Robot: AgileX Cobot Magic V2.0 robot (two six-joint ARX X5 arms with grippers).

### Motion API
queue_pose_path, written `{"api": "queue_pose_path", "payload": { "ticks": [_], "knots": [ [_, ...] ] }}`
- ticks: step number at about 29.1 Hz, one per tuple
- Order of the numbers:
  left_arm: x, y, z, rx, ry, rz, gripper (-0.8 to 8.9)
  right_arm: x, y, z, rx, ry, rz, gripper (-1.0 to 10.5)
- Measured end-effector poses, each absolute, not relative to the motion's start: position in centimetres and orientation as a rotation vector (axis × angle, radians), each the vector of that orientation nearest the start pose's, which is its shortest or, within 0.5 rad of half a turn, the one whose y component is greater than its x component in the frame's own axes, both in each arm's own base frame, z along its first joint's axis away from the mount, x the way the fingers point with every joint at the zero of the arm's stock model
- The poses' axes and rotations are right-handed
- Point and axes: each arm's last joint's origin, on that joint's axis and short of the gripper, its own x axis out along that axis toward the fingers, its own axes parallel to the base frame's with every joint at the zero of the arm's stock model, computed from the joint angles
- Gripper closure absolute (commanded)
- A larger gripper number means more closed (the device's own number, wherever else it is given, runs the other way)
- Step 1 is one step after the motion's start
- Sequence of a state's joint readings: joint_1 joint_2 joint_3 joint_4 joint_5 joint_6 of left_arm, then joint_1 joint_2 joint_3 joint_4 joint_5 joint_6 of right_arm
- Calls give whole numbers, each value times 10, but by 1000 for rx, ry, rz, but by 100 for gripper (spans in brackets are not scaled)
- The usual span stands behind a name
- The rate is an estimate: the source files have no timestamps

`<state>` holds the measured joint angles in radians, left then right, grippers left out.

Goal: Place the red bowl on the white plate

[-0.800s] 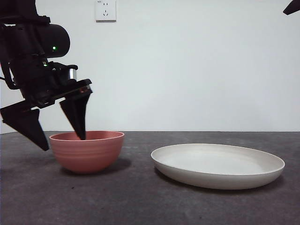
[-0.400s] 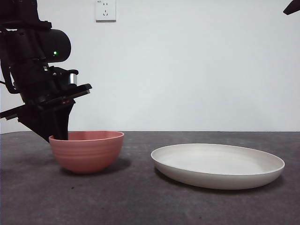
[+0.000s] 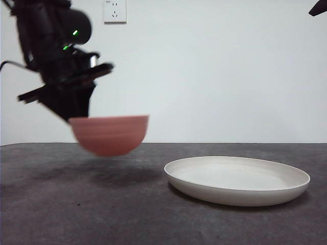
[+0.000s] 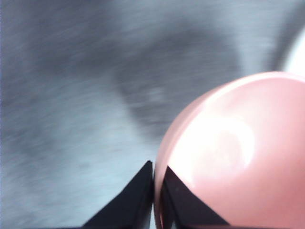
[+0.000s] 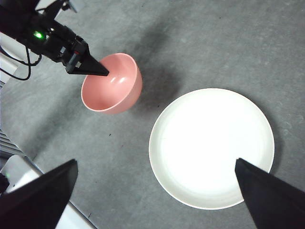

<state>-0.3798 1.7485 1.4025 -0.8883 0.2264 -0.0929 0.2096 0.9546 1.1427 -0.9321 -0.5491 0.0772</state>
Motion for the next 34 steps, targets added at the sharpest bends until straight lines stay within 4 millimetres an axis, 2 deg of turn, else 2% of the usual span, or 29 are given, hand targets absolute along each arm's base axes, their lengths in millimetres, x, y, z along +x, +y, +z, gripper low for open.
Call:
{"api": "queue_pose_path", "payload": {
  "ticks": [5, 9, 16, 19, 22, 31, 34],
  "knots": [
    [326, -178, 267, 68, 1212, -564, 799, 158, 49, 361, 199, 779, 694, 296],
    [333, -216, 272, 98, 1201, -626, 799, 158, 49, 361, 199, 779, 694, 296],
    [344, -285, 259, 168, 1241, -711, 799, 158, 49, 361, 199, 779, 694, 296],
    [348, -303, 251, 184, 1254, -727, 799, 158, 49, 361, 199, 778, 694, 296],
    [348, -313, 240, 198, 1271, -735, 799, 158, 49, 361, 199, 779, 694, 296],
    [348, -325, 204, 231, 1364, -720, 799, 158, 49, 361, 199, 778, 694, 296],
    [349, -328, 202, 229, 1351, -726, 794, 158, 49, 361, 199, 778, 694, 296]
  ]
}}
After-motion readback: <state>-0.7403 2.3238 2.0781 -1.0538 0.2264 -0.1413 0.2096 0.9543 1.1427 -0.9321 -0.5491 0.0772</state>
